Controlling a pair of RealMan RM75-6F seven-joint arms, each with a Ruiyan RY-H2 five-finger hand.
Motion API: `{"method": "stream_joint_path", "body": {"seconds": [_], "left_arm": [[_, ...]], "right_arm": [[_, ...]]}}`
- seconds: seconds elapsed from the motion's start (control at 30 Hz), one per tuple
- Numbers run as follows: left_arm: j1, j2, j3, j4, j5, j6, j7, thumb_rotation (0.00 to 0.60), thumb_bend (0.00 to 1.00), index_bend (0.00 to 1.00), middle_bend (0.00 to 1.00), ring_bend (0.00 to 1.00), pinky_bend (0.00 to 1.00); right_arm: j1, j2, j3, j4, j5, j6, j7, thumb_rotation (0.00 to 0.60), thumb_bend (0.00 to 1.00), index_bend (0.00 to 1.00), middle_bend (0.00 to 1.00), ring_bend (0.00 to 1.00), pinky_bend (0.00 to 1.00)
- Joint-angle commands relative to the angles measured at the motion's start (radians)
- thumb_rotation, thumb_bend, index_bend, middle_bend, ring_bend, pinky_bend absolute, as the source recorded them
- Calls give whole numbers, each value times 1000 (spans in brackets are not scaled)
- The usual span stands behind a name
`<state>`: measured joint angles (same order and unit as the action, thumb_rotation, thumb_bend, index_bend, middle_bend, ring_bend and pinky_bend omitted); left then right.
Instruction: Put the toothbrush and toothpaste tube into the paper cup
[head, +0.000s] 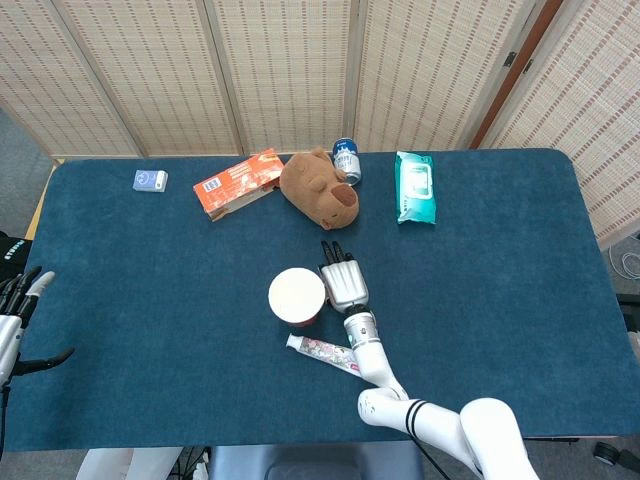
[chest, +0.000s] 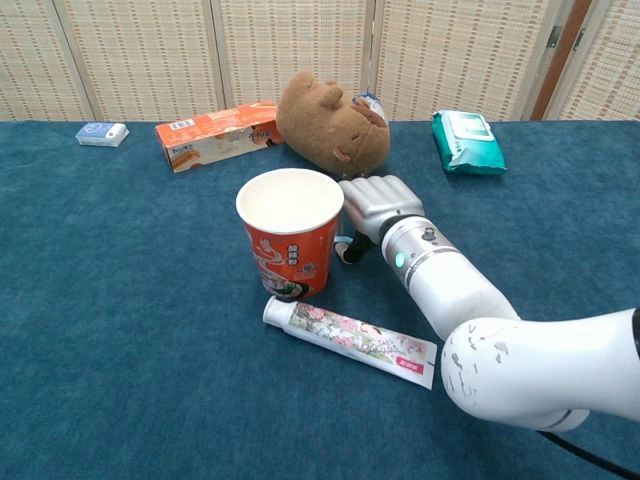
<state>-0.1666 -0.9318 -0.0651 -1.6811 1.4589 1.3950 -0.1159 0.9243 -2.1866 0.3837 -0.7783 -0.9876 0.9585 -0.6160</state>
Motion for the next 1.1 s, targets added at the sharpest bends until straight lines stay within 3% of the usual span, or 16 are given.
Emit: {"method": "stream_joint_path", "body": {"seconds": [0.03, 0.57, 1.1], "left_arm": [[0, 0, 0, -1, 0, 0, 1, 600, 0, 0, 0, 0, 0], [1, 1, 0, -2, 1, 0, 3, 600, 0, 0, 0, 0, 0], [-6, -1, 0, -21, -2, -10, 48, 600, 0, 0, 0, 0, 0]], "right_arm": [[0, -1, 1, 2, -1, 1, 2, 600, 300, 542, 86, 0, 266], [-8, 7, 2, -6, -13, 18, 5, 600, 301, 578, 97, 0, 266], [-49, 96, 2, -141, -25, 85, -30, 600, 301, 578, 97, 0, 267]]}}
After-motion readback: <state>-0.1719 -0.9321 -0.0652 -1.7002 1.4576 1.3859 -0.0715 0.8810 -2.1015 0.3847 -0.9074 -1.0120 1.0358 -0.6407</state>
